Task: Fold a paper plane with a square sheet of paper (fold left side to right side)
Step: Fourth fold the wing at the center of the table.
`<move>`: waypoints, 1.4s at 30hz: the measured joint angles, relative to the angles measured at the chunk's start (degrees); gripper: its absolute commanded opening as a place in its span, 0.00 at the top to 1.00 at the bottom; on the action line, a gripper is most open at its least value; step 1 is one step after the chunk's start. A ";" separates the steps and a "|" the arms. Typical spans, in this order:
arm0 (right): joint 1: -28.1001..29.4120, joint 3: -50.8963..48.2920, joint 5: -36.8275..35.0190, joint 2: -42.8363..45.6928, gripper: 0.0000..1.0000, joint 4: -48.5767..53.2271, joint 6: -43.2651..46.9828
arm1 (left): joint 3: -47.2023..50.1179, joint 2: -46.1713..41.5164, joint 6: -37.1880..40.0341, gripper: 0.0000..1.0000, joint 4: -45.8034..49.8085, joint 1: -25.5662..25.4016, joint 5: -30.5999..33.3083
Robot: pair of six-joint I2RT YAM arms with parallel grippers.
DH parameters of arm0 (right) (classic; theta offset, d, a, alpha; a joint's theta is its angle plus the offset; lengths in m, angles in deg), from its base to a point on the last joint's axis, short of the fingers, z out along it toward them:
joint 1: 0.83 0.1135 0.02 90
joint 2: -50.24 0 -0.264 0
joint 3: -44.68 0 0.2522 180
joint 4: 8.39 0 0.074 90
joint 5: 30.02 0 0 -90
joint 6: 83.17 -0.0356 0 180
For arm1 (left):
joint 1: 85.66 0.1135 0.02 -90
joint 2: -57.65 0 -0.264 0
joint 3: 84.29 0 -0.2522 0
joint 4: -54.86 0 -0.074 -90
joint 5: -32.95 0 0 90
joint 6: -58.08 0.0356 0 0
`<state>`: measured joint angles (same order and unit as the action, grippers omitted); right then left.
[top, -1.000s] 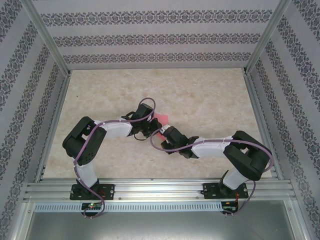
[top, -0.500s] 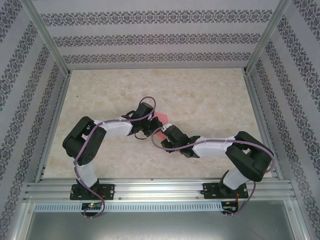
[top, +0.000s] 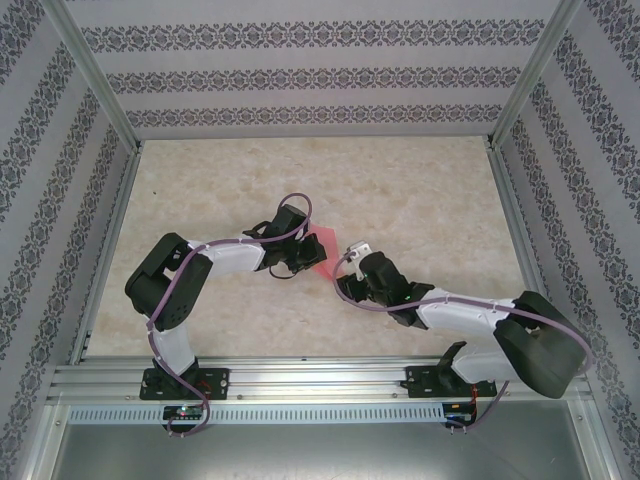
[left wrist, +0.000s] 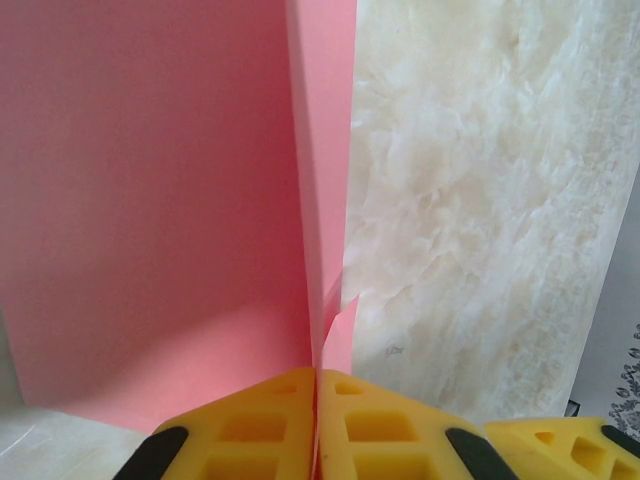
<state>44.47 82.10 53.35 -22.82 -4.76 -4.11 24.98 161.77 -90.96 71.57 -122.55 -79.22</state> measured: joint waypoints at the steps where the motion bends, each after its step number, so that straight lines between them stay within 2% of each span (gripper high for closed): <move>1: -0.15 -0.74 0.31 0.79 0.30 -0.96 0.13 | 0.00 0.00 0.00 0.91 0.09 0.00 0.00; 5: -1.90 -2.69 1.07 4.00 0.22 -3.67 0.13 | 0.00 0.00 0.00 0.91 0.11 0.00 0.00; 8: -3.89 -3.61 1.36 6.67 0.02 -5.42 -0.72 | 0.00 0.00 0.00 0.91 0.13 0.00 0.00; 12: -6.01 -4.96 0.28 8.55 0.02 -6.47 -3.43 | 0.00 0.00 0.00 0.91 0.13 0.00 0.00; 16: -8.96 -6.45 2.56 8.52 0.02 -8.20 -5.27 | 0.00 0.00 0.00 0.91 0.20 0.00 0.00; 19: -7.82 -8.68 3.06 8.59 0.02 -9.68 -4.87 | 0.00 0.00 -0.02 0.91 0.50 0.00 0.00; 25: 0.24 -9.68 0.09 7.67 0.11 -11.56 0.76 | 0.00 0.00 0.00 0.91 1.16 0.00 0.00; 28: 3.61 -9.40 -2.60 3.58 0.12 -13.68 4.39 | 0.00 0.00 -0.02 0.91 1.18 0.00 0.00; 32: 7.72 -7.21 -6.25 -4.31 0.24 -15.32 8.46 | 0.00 0.00 -0.02 0.91 1.18 0.00 0.00; 39: 9.09 -1.03 -10.36 -11.93 0.35 -17.38 11.80 | 0.00 0.00 -0.02 0.91 1.20 0.00 0.00; 42: 9.09 0.44 -11.52 -13.49 0.36 -17.88 12.31 | 0.00 0.00 -0.02 0.91 1.22 0.00 0.00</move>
<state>53.57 82.54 41.83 -36.30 -22.64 8.19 24.98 161.77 -90.98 72.79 -122.55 -79.22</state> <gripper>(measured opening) 0.639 0.088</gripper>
